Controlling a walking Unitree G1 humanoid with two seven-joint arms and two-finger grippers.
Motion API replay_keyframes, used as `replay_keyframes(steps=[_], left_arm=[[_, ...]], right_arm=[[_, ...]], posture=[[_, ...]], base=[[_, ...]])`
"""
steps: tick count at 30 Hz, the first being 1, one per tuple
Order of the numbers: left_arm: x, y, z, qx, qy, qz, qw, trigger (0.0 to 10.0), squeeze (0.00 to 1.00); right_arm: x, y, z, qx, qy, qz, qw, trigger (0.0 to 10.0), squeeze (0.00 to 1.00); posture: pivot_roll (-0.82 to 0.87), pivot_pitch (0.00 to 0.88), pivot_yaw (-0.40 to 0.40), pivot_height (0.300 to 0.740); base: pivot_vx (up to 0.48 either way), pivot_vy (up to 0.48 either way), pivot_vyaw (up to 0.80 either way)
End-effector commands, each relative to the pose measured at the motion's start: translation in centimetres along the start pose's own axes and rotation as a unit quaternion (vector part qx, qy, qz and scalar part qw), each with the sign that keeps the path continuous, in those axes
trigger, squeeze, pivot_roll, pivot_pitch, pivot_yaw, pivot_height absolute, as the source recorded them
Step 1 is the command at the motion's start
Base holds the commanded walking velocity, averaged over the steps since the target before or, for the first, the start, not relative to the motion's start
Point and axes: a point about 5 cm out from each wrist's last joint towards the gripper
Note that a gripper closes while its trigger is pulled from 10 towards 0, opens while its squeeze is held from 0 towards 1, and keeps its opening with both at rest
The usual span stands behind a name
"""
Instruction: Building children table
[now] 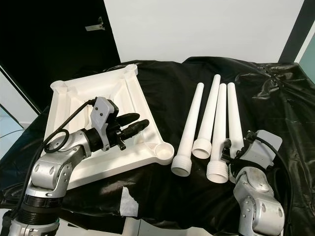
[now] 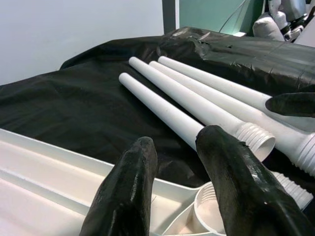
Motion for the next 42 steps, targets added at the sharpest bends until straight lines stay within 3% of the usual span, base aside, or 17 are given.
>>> replay_keyframes(steps=[1,13,18,19,20,21,22,31,32,33,34,35,42], left_arm=[[-0.5,0.4,0.1,-0.001,0.041,-0.008,0.999,10.0,0.0],[-0.7,0.7,-0.3,0.007,0.043,-0.006,0.999,10.0,0.0],[-0.7,0.8,-0.4,0.008,0.042,-0.005,0.999,10.0,0.0],[-0.7,0.8,-0.4,0.008,0.042,-0.005,0.999,10.0,0.0],[-0.7,0.8,-0.5,0.008,0.041,-0.005,0.999,10.0,0.0],[-0.7,0.8,-0.5,0.008,0.041,-0.005,0.999,10.0,0.0],[-0.8,0.9,-0.6,0.01,0.039,-0.006,0.999,10.0,0.0],[-1.1,1.1,-1.0,0.01,0.039,-0.01,0.999,10.0,0.0],[-1.2,1.1,-1.1,0.01,0.041,-0.011,0.999,10.0,0.0],[-1.2,1.1,-1.1,0.01,0.041,-0.011,0.999,10.0,0.0],[-1.3,1.2,-1.0,0.009,0.044,-0.014,0.999,10.0,0.0],[-1.4,1.2,-1.0,0.009,0.047,-0.015,0.999,10.0,0.0],[-1.7,1.3,-0.7,0.008,0.058,-0.017,0.998,10.0,0.0]], right_arm=[[0.5,-1.0,0.0,-0.054,0.0,-0.014,0.998,10.0,0.0],[2.5,0.3,0.1,-0.107,0.002,0.008,0.994,10.0,0.0],[3.6,-0.8,0.3,-0.175,-0.007,-0.028,0.984,10.0,0.0],[3.6,-0.8,0.3,-0.175,-0.007,-0.028,0.984,10.0,0.0],[3.6,-0.8,0.0,-0.188,-0.003,-0.037,0.981,9.3,0.0],[3.6,-0.8,0.0,-0.188,-0.003,-0.037,0.981,9.3,0.0],[3.0,-0.8,-0.7,-0.209,0.017,-0.043,0.977,10.0,0.0],[2.0,-0.9,-2.6,-0.245,0.049,-0.053,0.967,9.6,0.0],[1.9,-0.8,-3.2,-0.253,0.053,-0.054,0.964,6.7,0.0],[1.9,-0.8,-3.2,-0.253,0.053,-0.054,0.964,6.7,0.0],[1.9,-0.8,-3.6,-0.262,0.055,-0.053,0.962,2.7,0.0],[1.8,-0.8,-3.8,-0.268,0.06,-0.053,0.96,0.0,0.0],[1.6,-0.5,-3.9,-0.281,0.065,-0.049,0.956,0.0,0.0]], posture=[[-0.1,0.0,0.08,0.74],[-0.13,0.0,0.082,0.74],[-0.14,0.0,0.093,0.74],[-0.14,0.0,0.093,0.74],[-0.14,0.0,0.099,0.74],[-0.14,0.0,0.099,0.74],[-0.14,0.0,0.109,0.74],[-0.13,0.0,0.108,0.74],[-0.13,0.0,0.106,0.74],[-0.13,0.0,0.106,0.74],[-0.12,0.0,0.102,0.74],[-0.12,0.0,0.098,0.74],[-0.11,0.0,0.086,0.74]], base=[[0.0,0.0,0.0],[0.0,0.0,0.0],[0.0,0.0,0.0],[0.0,0.0,0.0],[0.0,0.0,0.0],[0.0,0.0,0.0],[0.0,0.0,0.0],[0.0,0.0,0.0],[0.0,0.0,0.0],[0.0,0.0,0.0],[0.0,0.0,0.0],[0.0,0.0,0.0],[0.0,0.0,0.0]])
Point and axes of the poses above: a point about 5 cm out from each wrist's last joint towards the gripper, its own z axis pointing back from the gripper into the wrist, its own y axis along the axis of the wrist's last joint, x = y × z, and after that the axes turned 13 degrees about -z, right-handed
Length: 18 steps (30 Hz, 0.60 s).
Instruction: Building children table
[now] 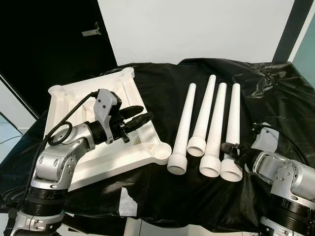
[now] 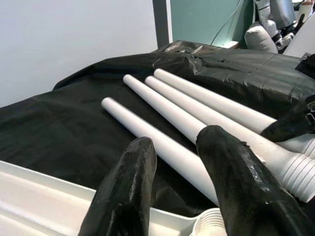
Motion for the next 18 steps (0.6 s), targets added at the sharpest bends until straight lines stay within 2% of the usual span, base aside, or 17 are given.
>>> replay_keyframes(steps=[1,4,5,6,8,9,10,11,12,13,14,16,18], left_arm=[[-1.0,0.1,0.3,-0.009,0.058,-0.009,0.998,10.0,0.0],[-1.0,0.2,0.3,-0.009,0.061,-0.007,0.998,10.0,0.0],[-1.0,0.2,0.4,-0.008,0.062,-0.007,0.998,10.0,0.0],[-1.1,0.2,0.4,-0.008,0.064,-0.006,0.998,10.0,0.0],[-1.1,0.2,0.4,-0.007,0.065,-0.006,0.998,10.0,0.0],[-1.1,0.2,0.4,-0.007,0.068,-0.008,0.998,10.0,0.0],[-1.1,0.2,0.4,-0.007,0.068,-0.008,0.998,10.0,0.0],[-1.2,0.2,0.4,-0.004,0.068,-0.005,0.998,10.0,0.0],[-1.2,0.2,0.4,-0.004,0.068,-0.005,0.998,10.0,0.0],[-1.3,0.2,0.3,-0.003,0.073,-0.001,0.997,10.0,0.0],[-1.3,0.2,0.3,-0.003,0.073,-0.001,0.997,10.0,0.0],[-1.7,0.0,-0.1,-0.008,0.084,0.016,0.996,10.0,0.0],[-1.8,-0.3,-0.4,-0.015,0.084,0.031,0.996,10.0,0.0]], right_arm=[[0.1,-1.3,-0.6,-0.033,-0.01,0.004,0.999,0.0,0.0],[-0.3,-1.0,-0.4,-0.01,-0.008,0.022,1.0,0.0,0.0],[-0.9,-0.8,-0.3,0.01,0.002,0.033,0.999,0.0,0.0],[-2.0,0.0,0.0,0.066,0.017,0.058,0.996,6.2,0.0],[-2.4,0.3,0.2,0.085,0.021,0.069,0.994,6.2,0.0],[-2.7,0.7,0.4,0.115,0.02,0.073,0.99,10.0,0.0],[-2.7,0.7,0.4,0.115,0.02,0.073,0.99,10.0,0.0],[-2.9,1.1,0.6,0.144,0.018,0.076,0.987,10.0,0.0],[-2.9,1.1,0.6,0.144,0.018,0.076,0.987,10.0,0.0],[-3.2,1.6,0.9,0.177,0.017,0.073,0.981,10.0,0.0],[-3.2,1.6,0.9,0.177,0.017,0.073,0.981,10.0,0.0],[-4.3,2.0,1.4,0.243,0.033,0.084,0.966,10.0,0.0],[-4.9,1.9,1.4,0.262,0.039,0.082,0.961,10.0,0.0]], posture=[[-0.11,0.0,0.083,0.74],[-0.1,0.0,0.081,0.74],[-0.1,0.0,0.08,0.74],[-0.1,0.0,0.082,0.74],[-0.1,0.0,0.082,0.74],[-0.1,0.0,0.083,0.74],[-0.1,0.0,0.083,0.74],[-0.1,0.0,0.083,0.74],[-0.1,0.0,0.083,0.74],[-0.1,0.0,0.083,0.74],[-0.1,0.0,0.083,0.74],[-0.1,0.0,0.085,0.74],[-0.09,0.0,0.087,0.74]], base=[[0.0,0.0,0.0],[0.0,0.0,0.0],[0.0,0.0,0.0],[0.0,0.0,0.0],[0.0,0.0,0.0],[0.0,0.0,0.0],[0.0,0.0,0.0],[0.0,0.0,0.0],[0.0,0.0,0.0],[0.0,0.0,0.0],[0.0,0.0,0.0],[0.0,0.0,0.0],[0.0,0.0,0.0]])
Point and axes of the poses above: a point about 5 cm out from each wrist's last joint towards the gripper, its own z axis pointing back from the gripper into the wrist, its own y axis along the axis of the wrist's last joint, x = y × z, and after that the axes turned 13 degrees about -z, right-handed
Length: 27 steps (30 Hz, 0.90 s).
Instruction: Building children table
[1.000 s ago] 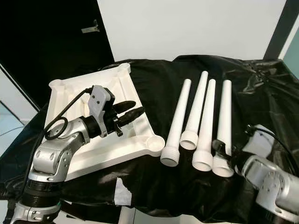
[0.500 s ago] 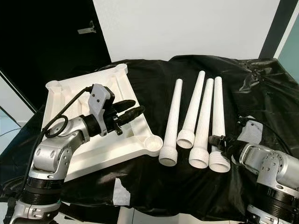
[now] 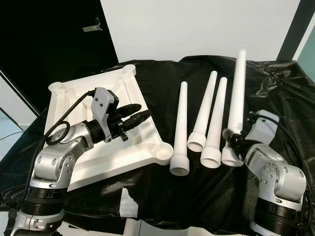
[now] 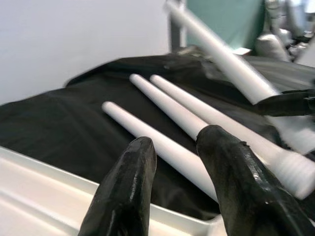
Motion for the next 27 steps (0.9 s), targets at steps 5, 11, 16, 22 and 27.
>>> replay_keyframes(steps=[5,11,16,22,27], left_arm=[[-0.9,-0.8,-1.1,-0.027,0.057,0.025,0.998,10.0,0.0],[-0.7,-0.5,-1.7,-0.011,0.034,0.056,0.998,10.0,0.0],[-1.3,0.4,-2.5,0.018,0.023,0.077,0.997,10.0,0.12],[-2.7,1.9,-3.6,0.062,0.015,0.121,0.991,10.0,1.0],[-3.2,2.5,-4.2,0.069,0.017,0.132,0.989,10.0,1.0]], right_arm=[[-2.7,-0.5,-0.6,0.038,0.03,-0.017,0.999,10.0,0.0],[-4.1,-0.7,-0.8,0.063,0.075,0.017,0.995,10.0,0.0],[-5.9,-0.2,-1.0,0.107,0.151,0.081,0.979,10.0,0.0],[-8.2,-0.1,-1.2,0.154,0.23,0.165,0.947,10.0,0.0],[-9.0,-0.2,-1.3,0.161,0.255,0.187,0.935,10.0,0.0]], posture=[[-0.1,0.0,0.092,0.74],[-0.09,0.0,0.095,0.74],[-0.08,0.0,0.086,0.74],[-0.07,0.0,0.084,0.74],[-0.06,0.0,0.077,0.74]], base=[[0.0,0.0,0.0],[0.0,0.0,0.0],[0.0,0.0,0.0],[0.0,0.0,0.0],[0.0,0.0,0.0]])
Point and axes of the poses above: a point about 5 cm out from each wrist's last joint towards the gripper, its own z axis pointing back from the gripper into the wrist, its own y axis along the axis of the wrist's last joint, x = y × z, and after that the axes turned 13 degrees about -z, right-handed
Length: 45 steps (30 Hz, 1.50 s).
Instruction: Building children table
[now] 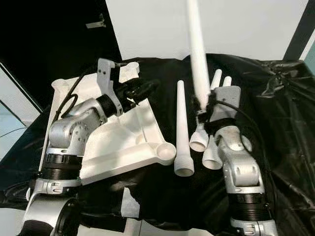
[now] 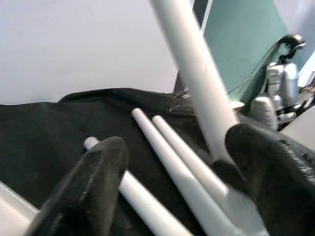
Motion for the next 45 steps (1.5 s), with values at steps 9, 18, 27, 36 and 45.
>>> replay_keyframes(steps=[9,18,27,36,45], left_arm=[[-0.8,1.4,-1.7,0.009,-0.004,0.036,0.999,10.0,0.0],[-2.5,2.5,-3.5,-0.009,0.033,0.063,0.997,10.0,0.0],[-4.1,4.9,-4.0,0.018,0.06,0.105,0.993,10.0,0.0],[-4.5,5.7,-4.2,0.033,0.07,0.112,0.991,0.0,0.0],[-3.6,6.4,-4.9,0.045,0.059,0.113,0.991,0.0,0.0]], right_arm=[[-3.4,0.4,-1.4,0.051,0.108,0.055,0.991,10.0,0.0],[-5.0,-0.2,-1.7,0.076,0.151,0.076,0.983,10.0,0.0],[-5.4,-1.3,-1.6,0.077,0.159,0.084,0.981,10.0,0.0],[-5.4,-1.6,-1.7,0.079,0.157,0.089,0.98,10.0,0.0],[-5.2,-1.6,-2.0,0.079,0.155,0.089,0.981,10.0,0.0]], posture=[[-0.03,0.0,0.063,0.74],[-0.03,0.0,0.06,0.74],[-0.03,0.0,0.07,0.74],[-0.03,0.0,0.072,0.74],[-0.02,0.0,0.061,0.74]], base=[[0.0,0.0,0.0],[0.0,0.0,0.0],[0.0,0.0,0.0],[0.0,0.0,0.0],[0.0,0.0,0.0]])
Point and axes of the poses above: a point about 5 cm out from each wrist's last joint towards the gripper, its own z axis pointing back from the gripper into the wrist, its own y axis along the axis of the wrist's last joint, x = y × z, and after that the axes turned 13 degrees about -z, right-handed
